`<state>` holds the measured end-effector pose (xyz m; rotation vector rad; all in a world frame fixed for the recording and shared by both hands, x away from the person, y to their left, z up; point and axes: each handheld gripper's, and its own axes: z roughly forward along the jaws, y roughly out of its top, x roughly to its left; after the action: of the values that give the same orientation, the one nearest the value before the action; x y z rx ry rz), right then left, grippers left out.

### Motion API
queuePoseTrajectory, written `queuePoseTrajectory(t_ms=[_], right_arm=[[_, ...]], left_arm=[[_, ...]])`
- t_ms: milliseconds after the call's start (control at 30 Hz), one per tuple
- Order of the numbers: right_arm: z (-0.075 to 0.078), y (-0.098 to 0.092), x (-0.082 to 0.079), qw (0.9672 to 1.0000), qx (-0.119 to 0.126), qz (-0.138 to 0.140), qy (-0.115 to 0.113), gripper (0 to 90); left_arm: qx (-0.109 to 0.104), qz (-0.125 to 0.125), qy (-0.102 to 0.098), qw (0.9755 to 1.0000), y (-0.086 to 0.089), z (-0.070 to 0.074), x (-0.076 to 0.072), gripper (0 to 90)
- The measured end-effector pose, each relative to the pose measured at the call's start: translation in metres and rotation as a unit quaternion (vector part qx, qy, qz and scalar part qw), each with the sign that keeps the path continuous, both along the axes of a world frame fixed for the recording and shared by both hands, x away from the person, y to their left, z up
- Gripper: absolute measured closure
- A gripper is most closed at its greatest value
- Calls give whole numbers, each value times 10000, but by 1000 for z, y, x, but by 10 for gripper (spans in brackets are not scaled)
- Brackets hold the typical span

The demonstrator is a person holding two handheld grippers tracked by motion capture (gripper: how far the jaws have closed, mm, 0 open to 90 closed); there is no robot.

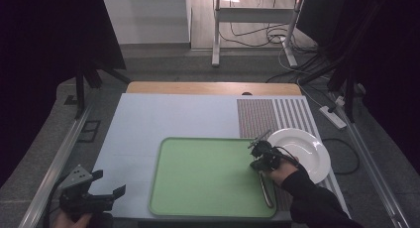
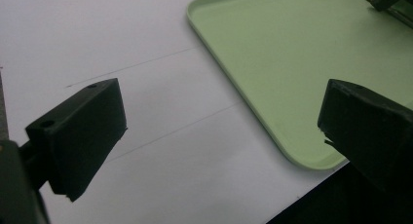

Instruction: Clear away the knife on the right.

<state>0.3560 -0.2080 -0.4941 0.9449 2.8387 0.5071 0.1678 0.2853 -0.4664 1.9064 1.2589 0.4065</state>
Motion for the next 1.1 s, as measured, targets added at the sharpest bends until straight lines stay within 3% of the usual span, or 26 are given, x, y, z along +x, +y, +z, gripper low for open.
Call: queuePoseTrajectory(t_ms=[267,533,633,900,1100], right_arm=[[1,-13,2,9998,-28,-181,30,900],[2,-14,1,9998,-57,-175,71,897],[3,-13,1,9997,133,-127,155,862],[9,-6,-4,9996,283,-2,-5,792],[16,-3,-7,9986,518,75,-111,673]], left_arm=[[-6,-1,2,10000,0,0,0,36],[-14,-1,3,10000,0,0,0,36],[-11,-1,7,10000,0,0,0,36],[-14,2,11,10000,0,0,0,36],[-16,-2,17,10000,0,0,0,36]])
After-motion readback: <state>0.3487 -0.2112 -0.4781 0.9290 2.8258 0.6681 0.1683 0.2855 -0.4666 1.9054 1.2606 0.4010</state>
